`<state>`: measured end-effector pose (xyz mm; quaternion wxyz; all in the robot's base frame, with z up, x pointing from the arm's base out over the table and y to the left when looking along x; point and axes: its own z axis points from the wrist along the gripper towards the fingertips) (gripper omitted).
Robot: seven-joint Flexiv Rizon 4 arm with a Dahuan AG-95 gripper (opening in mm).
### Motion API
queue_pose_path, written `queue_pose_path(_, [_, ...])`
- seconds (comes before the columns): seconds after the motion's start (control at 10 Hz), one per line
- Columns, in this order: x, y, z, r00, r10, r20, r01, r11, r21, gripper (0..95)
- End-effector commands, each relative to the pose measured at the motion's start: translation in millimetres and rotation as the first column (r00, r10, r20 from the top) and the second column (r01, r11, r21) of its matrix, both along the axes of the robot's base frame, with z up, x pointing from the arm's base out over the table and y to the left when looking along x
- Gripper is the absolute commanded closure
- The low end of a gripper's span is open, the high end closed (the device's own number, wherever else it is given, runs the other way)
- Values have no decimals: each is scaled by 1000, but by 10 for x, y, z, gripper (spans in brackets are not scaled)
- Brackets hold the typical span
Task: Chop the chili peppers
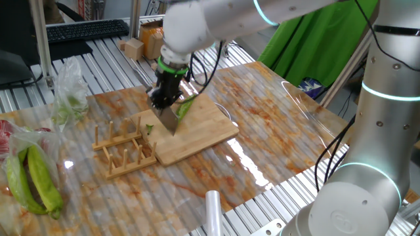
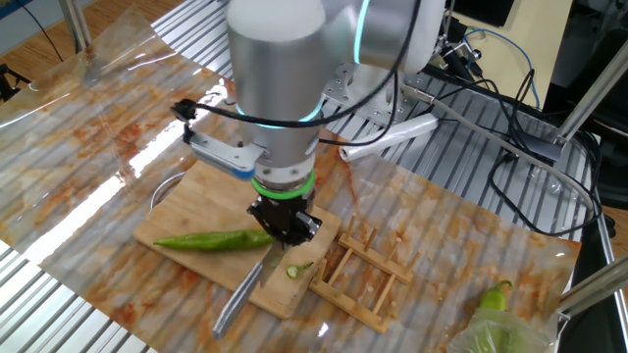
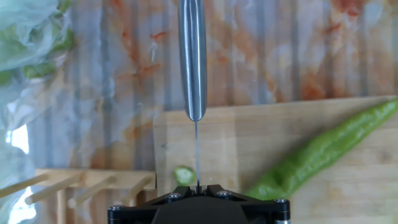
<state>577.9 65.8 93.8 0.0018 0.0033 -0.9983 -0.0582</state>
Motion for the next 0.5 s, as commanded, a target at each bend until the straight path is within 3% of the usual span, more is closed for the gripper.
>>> queue_pose_path(0.1, [-178,-106,278,999,-42,-22,42,999,15,950])
queue_pose_path(0.3, [-215,-79,372,995,-99,-27,99,995,-2,950])
queue_pose_path(0.5, [-265,28,497,985,-157,-70,156,987,-22,950])
